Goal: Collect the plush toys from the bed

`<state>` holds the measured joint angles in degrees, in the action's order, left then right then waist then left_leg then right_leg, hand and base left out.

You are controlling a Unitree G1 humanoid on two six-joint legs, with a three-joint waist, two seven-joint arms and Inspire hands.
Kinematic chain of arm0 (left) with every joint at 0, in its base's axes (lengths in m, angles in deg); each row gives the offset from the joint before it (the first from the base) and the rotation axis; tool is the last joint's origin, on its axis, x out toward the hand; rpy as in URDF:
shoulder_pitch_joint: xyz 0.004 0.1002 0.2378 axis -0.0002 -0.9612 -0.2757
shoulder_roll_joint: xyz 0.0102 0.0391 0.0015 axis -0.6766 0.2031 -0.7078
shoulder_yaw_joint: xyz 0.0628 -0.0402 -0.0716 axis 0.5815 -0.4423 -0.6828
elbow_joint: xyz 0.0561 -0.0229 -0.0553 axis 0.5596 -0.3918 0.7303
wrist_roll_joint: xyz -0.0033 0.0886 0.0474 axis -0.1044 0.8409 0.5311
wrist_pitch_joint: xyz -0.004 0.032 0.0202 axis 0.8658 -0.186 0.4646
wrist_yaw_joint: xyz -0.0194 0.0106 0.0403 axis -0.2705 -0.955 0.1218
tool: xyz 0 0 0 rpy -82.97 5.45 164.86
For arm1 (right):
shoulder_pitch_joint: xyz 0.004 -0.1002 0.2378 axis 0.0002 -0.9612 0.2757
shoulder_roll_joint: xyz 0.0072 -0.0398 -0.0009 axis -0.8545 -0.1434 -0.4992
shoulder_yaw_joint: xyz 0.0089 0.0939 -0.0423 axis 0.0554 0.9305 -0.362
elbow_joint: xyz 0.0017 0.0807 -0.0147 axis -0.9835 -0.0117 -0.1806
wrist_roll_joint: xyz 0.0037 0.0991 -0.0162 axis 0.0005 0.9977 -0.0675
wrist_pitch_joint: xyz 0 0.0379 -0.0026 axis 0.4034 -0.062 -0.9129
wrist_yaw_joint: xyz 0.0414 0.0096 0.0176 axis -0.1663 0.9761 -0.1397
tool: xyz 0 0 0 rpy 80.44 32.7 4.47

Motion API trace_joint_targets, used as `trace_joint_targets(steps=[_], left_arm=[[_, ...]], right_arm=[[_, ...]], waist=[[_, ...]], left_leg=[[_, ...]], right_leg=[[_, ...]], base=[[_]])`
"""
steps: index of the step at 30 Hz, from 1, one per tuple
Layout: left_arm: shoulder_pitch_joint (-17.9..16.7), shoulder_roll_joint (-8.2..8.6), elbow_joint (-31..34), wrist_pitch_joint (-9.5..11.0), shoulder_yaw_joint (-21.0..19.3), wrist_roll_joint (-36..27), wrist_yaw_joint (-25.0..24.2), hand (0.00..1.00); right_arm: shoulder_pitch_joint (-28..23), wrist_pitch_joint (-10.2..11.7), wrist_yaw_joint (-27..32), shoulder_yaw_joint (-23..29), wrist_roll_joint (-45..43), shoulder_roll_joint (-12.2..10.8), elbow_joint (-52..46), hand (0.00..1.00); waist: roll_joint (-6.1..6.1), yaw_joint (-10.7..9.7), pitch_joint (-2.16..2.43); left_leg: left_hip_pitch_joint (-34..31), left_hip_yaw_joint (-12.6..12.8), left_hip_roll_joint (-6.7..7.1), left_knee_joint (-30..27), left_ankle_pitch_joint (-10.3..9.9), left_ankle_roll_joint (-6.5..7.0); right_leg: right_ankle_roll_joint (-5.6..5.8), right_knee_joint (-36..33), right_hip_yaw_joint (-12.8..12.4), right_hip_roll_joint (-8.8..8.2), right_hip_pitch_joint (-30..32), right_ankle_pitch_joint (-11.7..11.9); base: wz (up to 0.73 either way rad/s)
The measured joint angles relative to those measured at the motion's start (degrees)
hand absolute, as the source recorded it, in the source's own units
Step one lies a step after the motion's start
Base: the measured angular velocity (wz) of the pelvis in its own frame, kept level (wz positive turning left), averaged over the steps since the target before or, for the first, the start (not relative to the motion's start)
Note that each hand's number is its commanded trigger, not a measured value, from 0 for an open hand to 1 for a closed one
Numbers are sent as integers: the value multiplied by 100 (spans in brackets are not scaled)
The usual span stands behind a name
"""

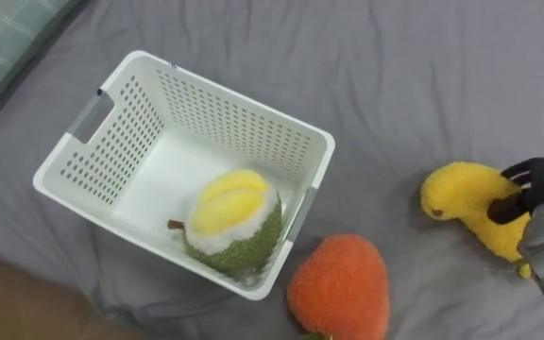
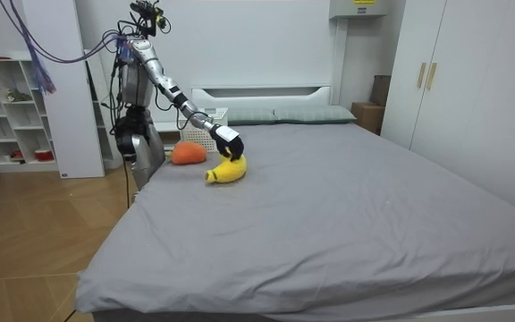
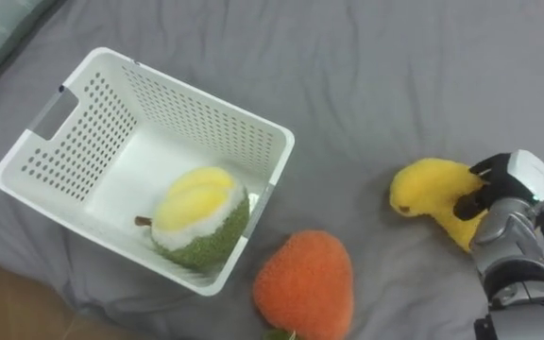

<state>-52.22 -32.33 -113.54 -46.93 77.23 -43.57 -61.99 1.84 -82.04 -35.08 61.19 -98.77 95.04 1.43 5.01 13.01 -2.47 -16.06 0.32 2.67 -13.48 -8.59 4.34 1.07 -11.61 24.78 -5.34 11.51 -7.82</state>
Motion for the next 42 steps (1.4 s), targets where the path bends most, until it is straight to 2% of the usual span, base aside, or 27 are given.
trace_joint_targets(steps=[5,8,9,10,13,17,19,23,27,35,42], left_arm=[[-33,-71,28,-3,-7,10,0,0],[-86,-129,31,-4,-25,10,1,0],[-162,-133,32,-4,-121,8,1,0],[-274,-137,34,-4,-223,3,1,0],[-473,-172,40,0,-372,-7,1,0],[-633,-171,103,3,-486,-5,6,0],[-808,-172,336,12,-583,-25,13,0],[-841,-175,372,19,-675,-90,25,0],[-940,-180,551,18,-690,-54,52,0],[-940,-180,594,11,-705,-54,66,0],[-840,-147,700,14,-679,145,114,0]], right_arm=[[-126,4,-30,-2,1,0,-9,100],[-419,13,-42,-1,149,-1,-76,100],[-522,10,-78,11,195,-1,-84,100],[-603,6,-119,50,197,-1,-87,100],[-757,0,-177,374,182,0,-180,100],[-960,-2,-185,686,198,5,-807,100],[-1001,-3,-185,712,344,9,-1267,100],[-1095,-9,-150,785,356,11,-1806,100],[-1435,-72,-142,831,110,11,-3141,100],[-1561,-131,-166,834,110,11,-4802,100],[-1566,-103,-513,760,-56,9,-6222,100]], waist=[[-9,-8,9],[-10,-9,42],[-9,-11,68],[-3,-43,137],[12,-274,193],[42,-505,220],[80,-616,251],[90,-736,271],[89,-783,281],[88,-833,264],[69,-799,242]], left_leg=[[165,18,1,24,-1,1],[432,17,1,109,-1,1],[601,46,0,178,-1,1],[721,70,2,226,-2,1],[1009,38,14,283,-2,2],[1265,57,18,315,-4,3],[1399,112,18,336,-7,1],[1606,112,23,347,-14,-5],[1694,166,14,345,-14,-8],[1835,197,5,380,-28,-11],[1876,214,4,421,-42,-11]], right_leg=[[1,-8,-38,1,-139,0],[13,-5,-40,3,-374,-8],[20,-4,-61,0,-494,-13],[33,-2,-59,-6,-585,-21],[67,2,-8,-49,-876,-43],[77,1,-11,-43,-1105,-58],[49,5,-96,-46,-1230,-84],[40,99,-136,-17,-1486,-90],[37,87,-214,23,-1553,-109],[41,90,-239,26,-1622,-112],[44,85,-299,37,-1652,-112]], base=[[0],[-1],[-12],[-11],[5],[-4],[-11],[-1],[-5],[-1],[-2]])
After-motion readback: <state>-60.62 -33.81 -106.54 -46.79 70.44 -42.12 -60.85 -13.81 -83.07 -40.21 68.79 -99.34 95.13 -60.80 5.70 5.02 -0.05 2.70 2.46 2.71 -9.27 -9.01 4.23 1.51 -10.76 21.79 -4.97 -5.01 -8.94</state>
